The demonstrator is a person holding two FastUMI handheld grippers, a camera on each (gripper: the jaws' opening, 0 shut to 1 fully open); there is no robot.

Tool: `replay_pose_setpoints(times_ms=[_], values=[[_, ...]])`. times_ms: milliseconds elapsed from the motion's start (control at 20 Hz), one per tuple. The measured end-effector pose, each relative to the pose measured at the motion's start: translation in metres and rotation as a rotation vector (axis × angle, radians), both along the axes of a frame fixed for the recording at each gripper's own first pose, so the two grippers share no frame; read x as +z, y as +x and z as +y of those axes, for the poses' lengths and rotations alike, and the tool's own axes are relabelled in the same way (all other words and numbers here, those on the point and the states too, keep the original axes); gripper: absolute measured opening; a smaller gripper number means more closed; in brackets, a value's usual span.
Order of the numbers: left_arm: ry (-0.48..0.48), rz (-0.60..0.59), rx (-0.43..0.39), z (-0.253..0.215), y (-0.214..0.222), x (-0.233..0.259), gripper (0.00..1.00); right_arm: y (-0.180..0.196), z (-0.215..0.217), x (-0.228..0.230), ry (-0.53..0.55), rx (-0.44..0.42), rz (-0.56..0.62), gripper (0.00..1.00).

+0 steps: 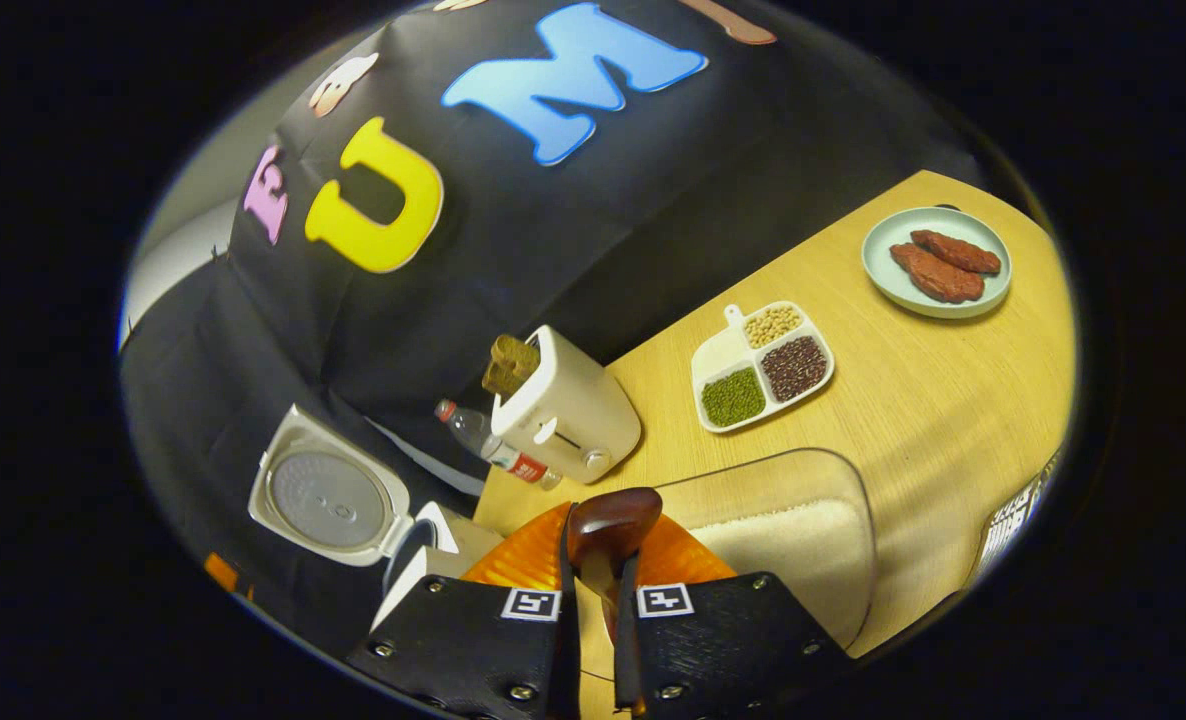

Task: Close the left gripper, press the button to open the rice cooker; take a wooden spoon from the chopstick holder with the right hand, scoop a spoonful of rice and pour it into the rice cooker, then put the wooden spoon back into the chopstick holder.

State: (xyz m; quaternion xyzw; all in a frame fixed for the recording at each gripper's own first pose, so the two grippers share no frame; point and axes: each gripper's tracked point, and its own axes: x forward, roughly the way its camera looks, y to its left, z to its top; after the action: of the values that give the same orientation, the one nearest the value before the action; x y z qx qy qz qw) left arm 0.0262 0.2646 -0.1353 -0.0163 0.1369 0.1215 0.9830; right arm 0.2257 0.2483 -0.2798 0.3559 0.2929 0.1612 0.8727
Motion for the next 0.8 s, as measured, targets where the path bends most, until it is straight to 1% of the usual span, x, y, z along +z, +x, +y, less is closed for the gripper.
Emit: replay_pose_setpoints(times_ms=[100,250,400,500,650,800], values=[[0.009,-0.011,-0.002,0.002,0.000,0.005,0.89,0.002,-0.024,0.021,0.106,-0.050,0.005,0.13],[0.016,-0.018,-0.014,0.001,0.002,0.007,0.89,0.003,-0.059,0.051,0.223,-0.124,-0.009,0.13],[0.013,-0.032,-0.032,-0.003,0.004,0.008,0.89,-0.001,-0.076,0.085,0.356,-0.167,-0.023,0.13],[0.015,-0.038,-0.047,-0.004,0.005,0.008,0.89,-0.006,-0.080,0.105,0.415,-0.175,-0.034,0.13],[0.015,-0.053,-0.077,-0.004,0.005,0.010,0.89,-0.017,-0.070,0.136,0.497,-0.154,-0.050,0.13],[0.013,-0.073,-0.094,0.004,0.002,0.012,0.89,-0.024,-0.050,0.157,0.522,-0.123,-0.071,0.13]])
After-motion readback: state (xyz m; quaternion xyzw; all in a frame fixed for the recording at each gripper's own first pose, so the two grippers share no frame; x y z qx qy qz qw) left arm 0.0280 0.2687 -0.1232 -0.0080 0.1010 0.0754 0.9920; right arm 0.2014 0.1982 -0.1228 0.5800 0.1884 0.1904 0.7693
